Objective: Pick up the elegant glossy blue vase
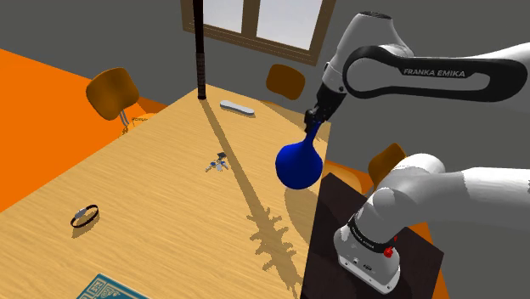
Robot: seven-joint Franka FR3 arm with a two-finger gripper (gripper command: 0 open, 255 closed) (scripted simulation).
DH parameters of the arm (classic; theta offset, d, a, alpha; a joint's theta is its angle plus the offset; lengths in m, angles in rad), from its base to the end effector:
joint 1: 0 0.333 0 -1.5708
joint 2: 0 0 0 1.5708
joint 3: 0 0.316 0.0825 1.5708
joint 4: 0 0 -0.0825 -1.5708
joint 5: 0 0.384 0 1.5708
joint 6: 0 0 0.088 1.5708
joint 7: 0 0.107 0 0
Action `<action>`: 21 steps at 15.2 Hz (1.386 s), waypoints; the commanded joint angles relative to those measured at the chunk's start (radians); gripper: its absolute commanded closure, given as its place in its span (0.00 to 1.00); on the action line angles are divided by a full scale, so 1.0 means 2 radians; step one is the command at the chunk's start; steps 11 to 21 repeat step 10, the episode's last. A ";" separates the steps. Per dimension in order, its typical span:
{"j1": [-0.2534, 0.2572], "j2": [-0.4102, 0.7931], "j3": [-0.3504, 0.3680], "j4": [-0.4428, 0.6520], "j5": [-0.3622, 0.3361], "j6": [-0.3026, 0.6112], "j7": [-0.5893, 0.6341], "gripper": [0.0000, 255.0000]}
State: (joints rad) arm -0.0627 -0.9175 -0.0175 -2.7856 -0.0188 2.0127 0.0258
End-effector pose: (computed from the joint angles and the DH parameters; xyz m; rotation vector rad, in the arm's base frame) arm 0.2920 -0.0244 0.4637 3.1229 -0.1458 0.2262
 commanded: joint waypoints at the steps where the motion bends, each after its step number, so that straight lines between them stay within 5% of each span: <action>1: 0.000 -0.002 0.000 0.013 0.000 -0.014 0.000 1.00; 8: 0.000 -0.002 0.001 0.060 0.001 -0.062 0.000 1.00; 21: 0.000 -0.002 0.001 0.061 0.001 -0.063 0.000 1.00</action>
